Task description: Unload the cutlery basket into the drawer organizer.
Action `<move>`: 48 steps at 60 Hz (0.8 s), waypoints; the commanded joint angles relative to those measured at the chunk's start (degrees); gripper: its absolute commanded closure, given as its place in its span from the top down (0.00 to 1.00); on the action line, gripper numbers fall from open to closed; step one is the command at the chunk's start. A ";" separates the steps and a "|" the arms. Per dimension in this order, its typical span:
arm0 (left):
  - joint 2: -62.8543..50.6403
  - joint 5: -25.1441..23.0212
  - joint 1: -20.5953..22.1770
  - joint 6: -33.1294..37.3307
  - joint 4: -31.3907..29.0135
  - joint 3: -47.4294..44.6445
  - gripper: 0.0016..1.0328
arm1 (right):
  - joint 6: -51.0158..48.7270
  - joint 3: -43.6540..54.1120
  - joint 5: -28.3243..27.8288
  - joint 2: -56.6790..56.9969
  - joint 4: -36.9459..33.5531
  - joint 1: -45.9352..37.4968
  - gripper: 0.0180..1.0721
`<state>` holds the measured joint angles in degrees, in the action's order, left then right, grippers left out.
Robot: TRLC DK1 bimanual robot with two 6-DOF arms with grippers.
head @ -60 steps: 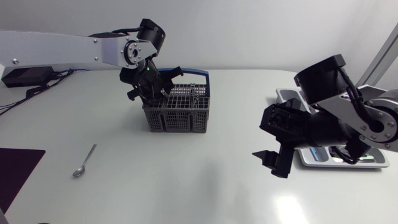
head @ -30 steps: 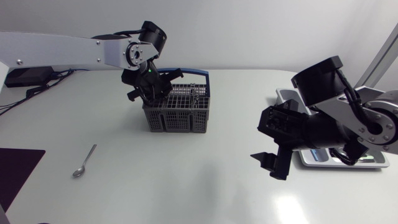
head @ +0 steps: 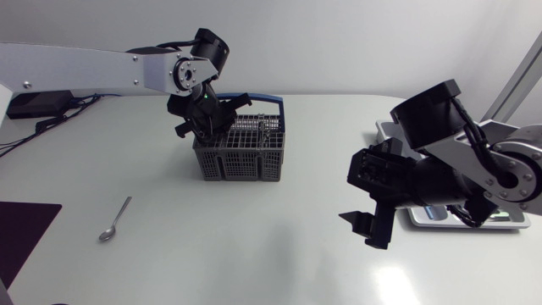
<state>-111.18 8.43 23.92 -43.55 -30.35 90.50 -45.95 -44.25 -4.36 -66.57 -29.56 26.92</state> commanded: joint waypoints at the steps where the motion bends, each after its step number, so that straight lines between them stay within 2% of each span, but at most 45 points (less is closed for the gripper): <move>1: 0.35 0.80 -0.19 -0.92 -0.85 -0.15 0.04 | 1.66 1.80 0.67 -0.67 0.38 0.77 0.93; 39: 7.64 0.98 -0.02 -0.57 0.03 -3.49 0.04 | 2.01 2.33 0.93 -0.58 0.47 1.47 0.93; 48: 10.80 1.86 0.77 -0.04 2.57 -6.21 0.04 | 2.27 2.50 1.11 -0.32 0.47 1.91 0.93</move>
<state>-103.33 9.04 24.14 -43.53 -28.40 86.67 -45.12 -43.64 -3.95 -66.57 -29.52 28.27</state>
